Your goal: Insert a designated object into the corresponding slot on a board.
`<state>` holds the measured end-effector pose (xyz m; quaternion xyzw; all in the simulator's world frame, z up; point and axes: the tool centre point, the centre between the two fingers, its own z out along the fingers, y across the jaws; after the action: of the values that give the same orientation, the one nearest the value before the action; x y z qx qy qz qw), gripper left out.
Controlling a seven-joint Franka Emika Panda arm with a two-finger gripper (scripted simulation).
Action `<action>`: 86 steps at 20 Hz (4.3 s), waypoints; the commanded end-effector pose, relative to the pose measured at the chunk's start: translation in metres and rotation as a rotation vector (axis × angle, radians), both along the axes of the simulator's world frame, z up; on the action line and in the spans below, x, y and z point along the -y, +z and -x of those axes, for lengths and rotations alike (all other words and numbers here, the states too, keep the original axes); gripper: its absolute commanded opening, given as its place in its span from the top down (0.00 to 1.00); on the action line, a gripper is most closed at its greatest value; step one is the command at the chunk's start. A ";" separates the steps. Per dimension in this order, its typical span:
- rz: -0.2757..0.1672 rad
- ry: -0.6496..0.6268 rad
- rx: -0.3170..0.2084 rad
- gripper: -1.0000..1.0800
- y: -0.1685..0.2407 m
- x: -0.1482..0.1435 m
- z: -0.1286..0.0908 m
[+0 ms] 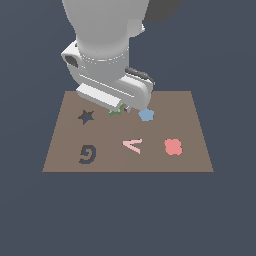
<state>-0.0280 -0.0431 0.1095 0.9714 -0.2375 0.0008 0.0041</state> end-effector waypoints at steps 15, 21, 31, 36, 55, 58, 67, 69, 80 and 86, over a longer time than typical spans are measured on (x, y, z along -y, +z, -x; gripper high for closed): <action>-0.006 -0.351 0.002 0.04 -0.056 0.002 0.031; -0.007 -0.364 0.001 0.04 -0.059 0.001 0.033; -0.008 -0.369 0.002 0.04 -0.079 0.001 0.033; -0.008 -0.369 0.002 1.00 -0.080 0.001 0.033; -0.008 -0.343 0.002 1.00 -0.076 0.007 0.032; -0.008 -0.316 0.002 1.00 -0.075 0.014 0.032; -0.008 -0.178 0.001 1.00 -0.072 0.050 0.025; -0.008 -0.140 0.001 1.00 -0.072 0.060 0.022; -0.008 -0.001 0.001 1.00 -0.069 0.093 0.008; -0.008 0.019 0.001 1.00 -0.069 0.097 0.005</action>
<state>-0.0333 -0.1397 0.0405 0.9731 -0.2303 0.0002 0.0001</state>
